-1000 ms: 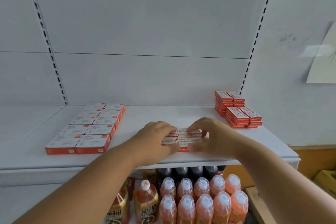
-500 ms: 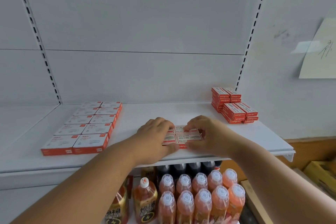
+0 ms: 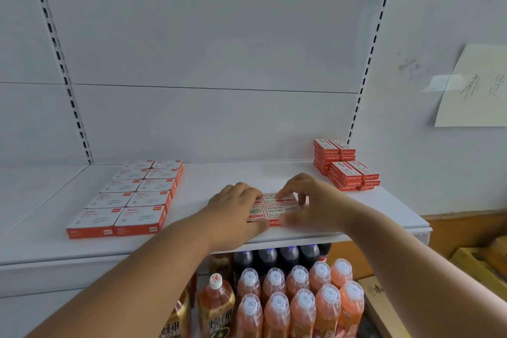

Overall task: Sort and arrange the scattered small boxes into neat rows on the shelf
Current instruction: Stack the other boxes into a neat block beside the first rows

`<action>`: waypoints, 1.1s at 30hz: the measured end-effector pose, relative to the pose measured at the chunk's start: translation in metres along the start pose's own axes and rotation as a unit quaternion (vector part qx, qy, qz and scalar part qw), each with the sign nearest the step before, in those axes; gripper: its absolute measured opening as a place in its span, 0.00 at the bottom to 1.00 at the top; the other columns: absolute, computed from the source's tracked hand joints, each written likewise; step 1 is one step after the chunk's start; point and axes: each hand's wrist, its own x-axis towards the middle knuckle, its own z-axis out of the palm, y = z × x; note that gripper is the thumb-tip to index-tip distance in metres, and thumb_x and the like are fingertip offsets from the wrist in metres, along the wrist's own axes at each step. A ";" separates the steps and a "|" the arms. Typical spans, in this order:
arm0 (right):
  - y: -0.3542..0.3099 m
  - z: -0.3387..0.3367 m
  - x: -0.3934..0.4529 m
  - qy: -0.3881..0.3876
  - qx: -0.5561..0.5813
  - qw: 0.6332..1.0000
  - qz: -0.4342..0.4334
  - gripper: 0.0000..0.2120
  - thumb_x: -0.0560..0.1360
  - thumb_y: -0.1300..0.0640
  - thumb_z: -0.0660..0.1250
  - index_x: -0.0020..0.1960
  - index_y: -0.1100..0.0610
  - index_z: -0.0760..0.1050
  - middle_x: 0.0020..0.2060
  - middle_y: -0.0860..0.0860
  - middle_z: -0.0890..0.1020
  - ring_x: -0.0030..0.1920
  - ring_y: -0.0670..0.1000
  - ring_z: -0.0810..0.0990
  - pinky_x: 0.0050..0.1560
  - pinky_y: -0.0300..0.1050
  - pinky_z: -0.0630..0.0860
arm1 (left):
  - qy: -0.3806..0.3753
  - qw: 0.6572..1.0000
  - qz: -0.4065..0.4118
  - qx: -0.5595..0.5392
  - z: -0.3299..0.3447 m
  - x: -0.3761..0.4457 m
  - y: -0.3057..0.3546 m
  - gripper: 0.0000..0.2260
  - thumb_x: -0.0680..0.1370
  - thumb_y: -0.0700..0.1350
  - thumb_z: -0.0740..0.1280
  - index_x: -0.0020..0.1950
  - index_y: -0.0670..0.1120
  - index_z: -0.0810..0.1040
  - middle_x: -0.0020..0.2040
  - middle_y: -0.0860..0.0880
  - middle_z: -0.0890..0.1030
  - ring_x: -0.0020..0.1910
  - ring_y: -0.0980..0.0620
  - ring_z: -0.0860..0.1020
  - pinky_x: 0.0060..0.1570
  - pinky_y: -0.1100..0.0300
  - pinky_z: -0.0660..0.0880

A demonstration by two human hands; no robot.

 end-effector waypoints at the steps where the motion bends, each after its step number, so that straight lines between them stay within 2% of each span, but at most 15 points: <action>1: 0.001 0.001 0.000 0.009 0.003 1.000 0.003 0.19 0.69 0.44 0.74 0.59 0.43 0.78 0.55 0.41 0.73 0.43 0.41 0.76 0.41 0.28 0.68 | 0.000 1.000 0.000 0.001 0.000 0.000 0.000 0.29 0.79 0.64 0.58 0.76 0.53 0.57 0.72 0.54 0.62 0.70 0.53 0.61 0.72 0.53 0.61; 6: 0.001 0.004 0.002 0.022 -0.003 1.000 0.012 0.12 0.77 0.49 0.68 0.59 0.48 0.79 0.56 0.44 0.74 0.37 0.40 0.74 0.36 0.27 0.68 | -0.009 1.000 -0.007 0.014 -0.004 -0.001 0.003 0.29 0.79 0.63 0.59 0.76 0.53 0.58 0.72 0.54 0.62 0.71 0.52 0.61 0.72 0.52 0.61; 10: 0.002 0.002 0.002 0.018 0.006 1.000 0.008 0.09 0.78 0.50 0.65 0.57 0.48 0.79 0.55 0.43 0.74 0.38 0.40 0.74 0.38 0.28 0.67 | -0.018 0.999 -0.012 0.048 -0.011 0.005 0.008 0.27 0.77 0.64 0.59 0.72 0.53 0.62 0.69 0.53 0.66 0.66 0.52 0.65 0.68 0.52 0.64; 13: 0.011 -0.009 -0.002 0.080 0.018 0.996 0.030 0.07 0.79 0.51 0.63 0.54 0.48 0.79 0.50 0.41 0.74 0.41 0.41 0.76 0.39 0.30 0.67 | -0.015 0.996 -0.026 0.084 -0.018 0.014 0.018 0.27 0.77 0.66 0.57 0.71 0.53 0.64 0.68 0.52 0.67 0.67 0.51 0.66 0.68 0.51 0.63; 17: 0.040 -0.034 -0.015 0.179 -0.013 0.983 0.047 0.04 0.77 0.56 0.65 0.45 0.48 0.77 0.42 0.42 0.75 0.37 0.40 0.74 0.35 0.29 0.66 | 0.002 0.998 -0.014 0.057 -0.020 0.032 0.046 0.22 0.80 0.60 0.56 0.71 0.52 0.64 0.70 0.53 0.66 0.69 0.51 0.64 0.69 0.52 0.61; 19: 0.060 -0.043 -0.015 0.219 -0.010 0.973 0.071 0.05 0.75 0.57 0.68 0.42 0.49 0.77 0.41 0.44 0.76 0.37 0.46 0.74 0.38 0.36 0.70 | 0.016 0.999 -0.001 0.036 -0.018 0.045 0.063 0.19 0.80 0.56 0.57 0.70 0.52 0.66 0.70 0.52 0.66 0.69 0.51 0.64 0.69 0.52 0.62; 22: 0.089 -0.058 -0.015 0.249 -0.005 0.963 0.104 0.02 0.74 0.57 0.70 0.43 0.50 0.79 0.44 0.46 0.77 0.39 0.47 0.75 0.38 0.35 0.67 | 0.044 0.999 0.013 0.014 -0.013 0.069 0.090 0.18 0.80 0.53 0.60 0.68 0.52 0.68 0.69 0.52 0.69 0.68 0.50 0.66 0.68 0.52 0.65; 24: 0.108 -0.069 -0.015 0.245 -0.002 0.961 0.128 0.04 0.75 0.55 0.70 0.50 0.52 0.80 0.49 0.49 0.77 0.40 0.48 0.76 0.41 0.39 0.68 | 0.053 0.998 0.009 -0.016 -0.009 0.088 0.109 0.17 0.79 0.52 0.61 0.67 0.52 0.70 0.67 0.52 0.71 0.65 0.50 0.69 0.66 0.52 0.68; 27: 0.129 -0.081 -0.013 0.182 -0.023 0.967 0.178 0.12 0.77 0.50 0.67 0.59 0.51 0.76 0.55 0.51 0.74 0.44 0.50 0.75 0.44 0.41 0.69 | 0.062 0.995 -0.032 -0.078 -0.003 0.118 0.135 0.13 0.78 0.52 0.63 0.61 0.51 0.72 0.60 0.52 0.76 0.57 0.50 0.75 0.59 0.52 0.74; 30: 0.143 -0.088 -0.008 0.118 -0.017 0.975 0.187 0.11 0.77 0.45 0.64 0.55 0.50 0.75 0.50 0.49 0.79 0.44 0.50 0.77 0.41 0.43 0.73 | 0.082 0.988 -0.104 -0.074 0.003 0.146 0.154 0.12 0.79 0.57 0.62 0.54 0.49 0.73 0.53 0.51 0.80 0.48 0.50 0.76 0.50 0.55 0.74; 33: 0.154 -0.089 -0.005 0.107 0.040 0.978 0.172 0.11 0.76 0.47 0.66 0.55 0.51 0.74 0.48 0.50 0.81 0.43 0.50 0.80 0.41 0.44 0.77 | 0.085 0.980 -0.168 -0.063 0.011 0.163 0.164 0.14 0.79 0.60 0.62 0.43 0.50 0.72 0.48 0.47 0.83 0.42 0.48 0.77 0.40 0.57 0.69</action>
